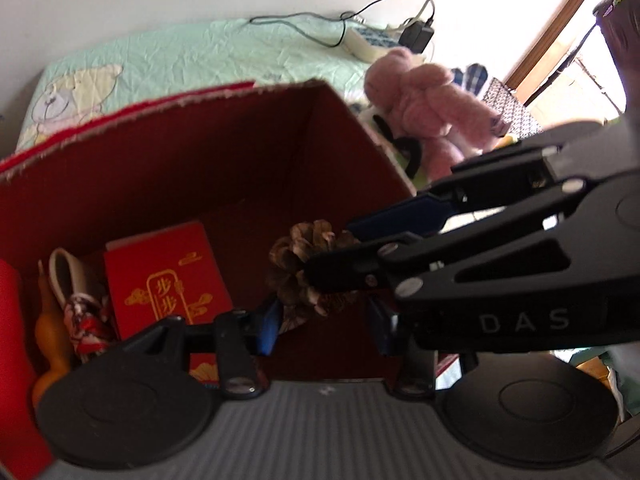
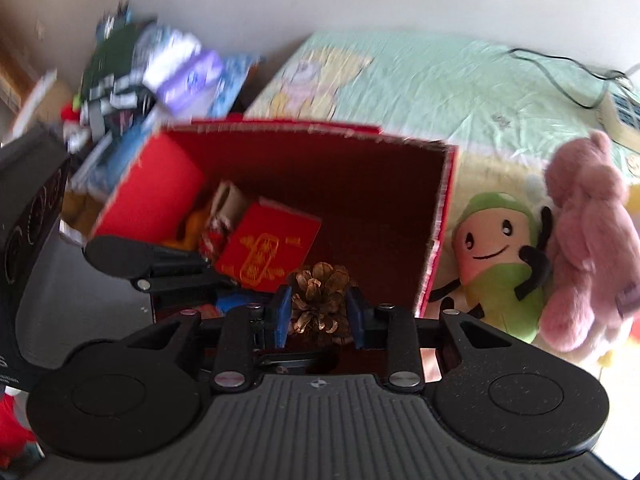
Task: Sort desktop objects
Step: 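Lift the pinecone with the right gripper and carry it over the red box, then lower the pinecone into the red box and open the right gripper, then withdraw the right gripper up out of the red box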
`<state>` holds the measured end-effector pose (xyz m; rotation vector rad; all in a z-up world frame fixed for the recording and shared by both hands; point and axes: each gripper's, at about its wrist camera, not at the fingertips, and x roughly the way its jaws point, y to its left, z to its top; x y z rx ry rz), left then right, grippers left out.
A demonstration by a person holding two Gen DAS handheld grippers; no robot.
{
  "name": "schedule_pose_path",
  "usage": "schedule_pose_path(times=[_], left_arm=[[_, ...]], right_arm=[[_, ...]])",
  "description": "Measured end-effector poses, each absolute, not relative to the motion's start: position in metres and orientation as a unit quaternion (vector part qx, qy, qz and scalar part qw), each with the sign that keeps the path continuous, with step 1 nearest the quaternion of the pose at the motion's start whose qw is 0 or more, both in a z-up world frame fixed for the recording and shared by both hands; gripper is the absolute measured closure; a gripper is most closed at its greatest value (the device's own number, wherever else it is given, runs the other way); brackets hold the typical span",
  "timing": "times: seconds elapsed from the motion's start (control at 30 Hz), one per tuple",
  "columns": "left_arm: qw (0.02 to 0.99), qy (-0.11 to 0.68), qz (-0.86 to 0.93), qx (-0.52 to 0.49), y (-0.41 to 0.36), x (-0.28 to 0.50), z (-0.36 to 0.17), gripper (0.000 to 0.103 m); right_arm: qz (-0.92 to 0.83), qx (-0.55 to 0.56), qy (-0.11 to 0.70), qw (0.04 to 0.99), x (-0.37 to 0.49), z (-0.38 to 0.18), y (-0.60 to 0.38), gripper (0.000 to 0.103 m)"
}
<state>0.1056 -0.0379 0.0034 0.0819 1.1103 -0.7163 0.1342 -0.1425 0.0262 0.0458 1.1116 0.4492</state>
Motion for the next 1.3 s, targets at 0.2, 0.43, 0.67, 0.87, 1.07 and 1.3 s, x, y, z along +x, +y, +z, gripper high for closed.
schedule_pose_path(times=[0.2,0.43,0.67,0.87,1.07,1.3], left_arm=[[0.778,0.537,-0.323,0.04,-0.038,0.108,-0.008,0.057],[0.777,0.541,-0.32,0.039,-0.037,0.107,-0.009,0.047],[0.778,0.54,-0.319,0.038,-0.035,0.104,-0.01,0.041],[0.785,0.534,-0.312,0.026,-0.028,0.101,-0.009,0.04],[0.806,0.519,-0.283,0.023,-0.021,0.098,-0.003,0.04],[0.834,0.501,-0.225,0.048,-0.012,0.088,0.004,0.04]], right_arm=[[0.227,-0.026,0.599,0.768,0.154,0.012,-0.127,0.071],[0.235,-0.077,0.633,0.734,0.164,0.011,-0.115,0.071],[0.248,-0.085,0.64,0.722,0.16,0.013,-0.117,0.07],[0.247,-0.066,0.633,0.73,0.156,0.016,-0.123,0.07],[0.245,-0.035,0.583,0.774,0.144,0.019,-0.134,0.069],[0.227,0.006,0.519,0.824,0.123,0.019,-0.144,0.069]])
